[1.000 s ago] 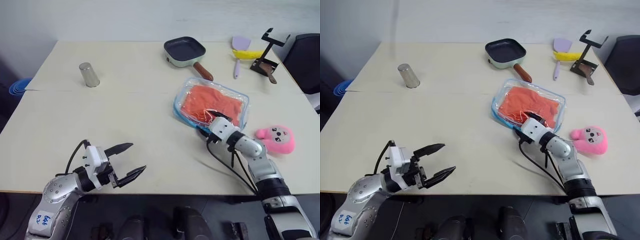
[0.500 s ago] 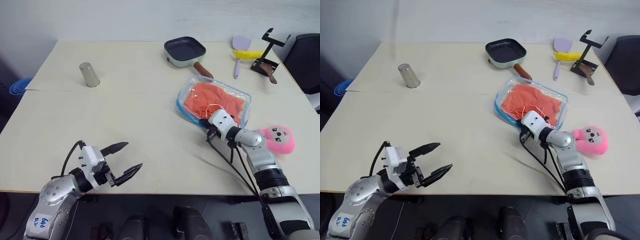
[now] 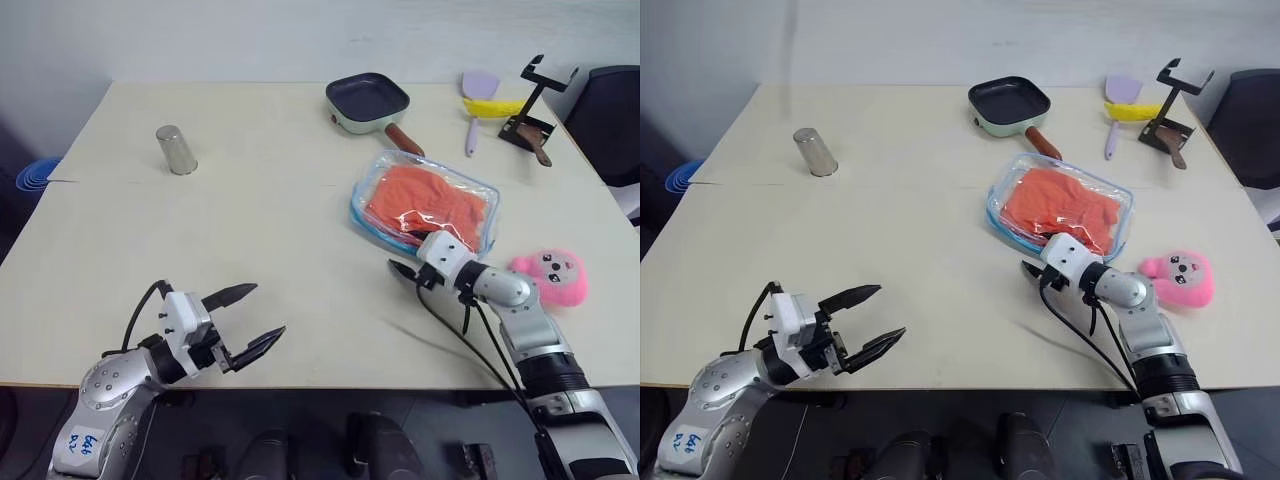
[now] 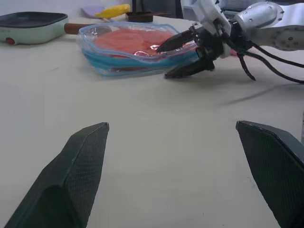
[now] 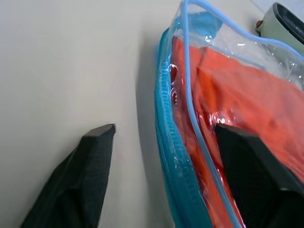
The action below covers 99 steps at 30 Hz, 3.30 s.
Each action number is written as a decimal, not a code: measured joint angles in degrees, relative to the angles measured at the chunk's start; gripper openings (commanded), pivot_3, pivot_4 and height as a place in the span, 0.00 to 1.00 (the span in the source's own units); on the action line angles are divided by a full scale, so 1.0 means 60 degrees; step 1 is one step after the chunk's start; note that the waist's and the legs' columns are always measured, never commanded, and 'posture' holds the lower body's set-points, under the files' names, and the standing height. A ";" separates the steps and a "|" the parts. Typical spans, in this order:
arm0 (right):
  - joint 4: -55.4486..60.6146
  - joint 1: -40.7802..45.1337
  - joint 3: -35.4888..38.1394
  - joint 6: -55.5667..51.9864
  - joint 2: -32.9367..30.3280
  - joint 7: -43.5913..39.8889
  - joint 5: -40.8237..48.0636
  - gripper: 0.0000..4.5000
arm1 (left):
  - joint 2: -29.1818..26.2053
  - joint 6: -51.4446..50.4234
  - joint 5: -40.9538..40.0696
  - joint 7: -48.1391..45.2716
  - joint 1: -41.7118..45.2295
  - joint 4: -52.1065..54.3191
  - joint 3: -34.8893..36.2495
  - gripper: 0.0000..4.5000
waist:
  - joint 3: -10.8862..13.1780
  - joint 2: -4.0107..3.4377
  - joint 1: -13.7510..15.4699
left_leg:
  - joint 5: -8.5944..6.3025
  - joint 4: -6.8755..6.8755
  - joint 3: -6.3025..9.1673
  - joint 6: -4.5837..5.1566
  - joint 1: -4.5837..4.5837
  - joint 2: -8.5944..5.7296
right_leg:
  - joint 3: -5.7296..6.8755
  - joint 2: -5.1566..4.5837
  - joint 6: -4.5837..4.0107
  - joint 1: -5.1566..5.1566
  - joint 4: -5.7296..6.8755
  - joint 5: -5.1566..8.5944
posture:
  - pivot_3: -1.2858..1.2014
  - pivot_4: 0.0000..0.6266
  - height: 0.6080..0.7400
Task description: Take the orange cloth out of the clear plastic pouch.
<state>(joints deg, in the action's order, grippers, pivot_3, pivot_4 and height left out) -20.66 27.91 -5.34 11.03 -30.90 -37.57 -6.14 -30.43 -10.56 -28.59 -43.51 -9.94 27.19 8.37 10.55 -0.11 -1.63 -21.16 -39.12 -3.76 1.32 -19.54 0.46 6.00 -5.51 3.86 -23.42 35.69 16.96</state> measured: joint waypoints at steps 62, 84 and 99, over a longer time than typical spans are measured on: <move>-0.0467 -0.2174 0.3241 -0.4159 -0.5016 -0.4322 0.4540 0.76 | -0.0015 -0.0424 -0.0337 -0.0327 0.0441 0.0183 -0.0281 1.00 | 0.0029 -0.0047 0.0229 | -0.0009 0.0001 -0.0004 0.0021 -0.0007 0.0002 | 0.0008 -0.0002 0.0006 0.0009 -0.0032 -0.0004 | 0.52 0.24 1.00; 0.4539 -0.1846 0.2951 -1.0081 -0.4121 -0.6239 0.8167 0.01 | -0.0011 -0.0237 -0.0104 -0.0373 0.0169 -0.0094 -0.0234 1.00 | 0.0042 -0.0069 0.0287 | -0.0013 0.0001 0.0005 0.0004 -0.0003 0.0012 | 0.0003 0.0002 0.0007 0.0011 -0.0037 -0.0004 | 0.52 0.24 1.00; 0.3222 -0.1683 0.0261 -0.2712 -0.0604 -0.5928 0.4815 0.48 | -0.0030 -0.0727 -0.0139 -0.0214 0.0342 -0.0042 -0.0079 1.00 | 0.0046 -0.0064 0.0265 | -0.0009 -0.0001 0.0004 0.0007 -0.0020 -0.0004 | 0.0013 0.0002 0.0009 -0.0004 -0.0024 -0.0005 | 0.52 0.24 1.00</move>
<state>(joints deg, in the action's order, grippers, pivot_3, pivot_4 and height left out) -1.33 17.81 -3.77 -5.24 -34.52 -73.14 22.75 -30.61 -14.93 -29.42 -44.79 -7.89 26.94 7.90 10.83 -0.49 -0.04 -21.22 -39.13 -3.73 1.37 -19.66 0.43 6.07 -5.50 3.92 -23.44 35.54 16.93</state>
